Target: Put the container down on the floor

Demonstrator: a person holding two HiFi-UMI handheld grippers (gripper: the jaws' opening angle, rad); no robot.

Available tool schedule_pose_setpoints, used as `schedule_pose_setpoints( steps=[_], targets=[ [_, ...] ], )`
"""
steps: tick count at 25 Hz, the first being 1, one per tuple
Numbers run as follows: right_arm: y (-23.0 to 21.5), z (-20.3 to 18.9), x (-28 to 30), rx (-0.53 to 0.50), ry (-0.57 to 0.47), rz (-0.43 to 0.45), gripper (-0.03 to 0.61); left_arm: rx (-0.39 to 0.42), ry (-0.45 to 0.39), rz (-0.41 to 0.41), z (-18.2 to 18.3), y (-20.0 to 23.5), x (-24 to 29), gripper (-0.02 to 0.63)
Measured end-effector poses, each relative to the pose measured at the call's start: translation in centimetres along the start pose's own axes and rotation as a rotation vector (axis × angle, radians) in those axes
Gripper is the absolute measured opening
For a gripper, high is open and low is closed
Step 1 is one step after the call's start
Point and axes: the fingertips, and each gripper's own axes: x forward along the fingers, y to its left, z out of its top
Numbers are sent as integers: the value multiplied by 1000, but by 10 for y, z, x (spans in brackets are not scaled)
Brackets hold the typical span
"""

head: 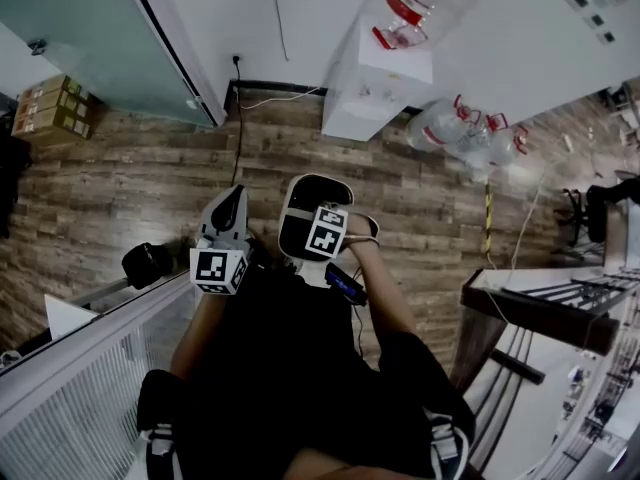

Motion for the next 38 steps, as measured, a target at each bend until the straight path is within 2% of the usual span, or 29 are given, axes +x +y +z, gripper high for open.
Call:
schedule_pose_setpoints(
  steps=[7, 14, 21, 27, 38],
  targets=[
    [-5, -7, 9, -7, 8, 23, 34, -26, 27, 50, -10, 13, 10, 30],
    [-41, -5, 18, 10, 15, 32, 34, -27, 48, 5, -15, 27, 62, 29],
    [-100, 13, 31, 19, 20, 20, 34, -25, 59, -43, -7, 66, 138, 29],
    [-163, 44, 38, 55, 21, 17, 34, -44, 81, -76, 1, 114, 202, 29],
    [-250, 91, 50, 46, 41, 14, 34, -58, 118, -135, 9, 192, 278, 30]
  ],
)
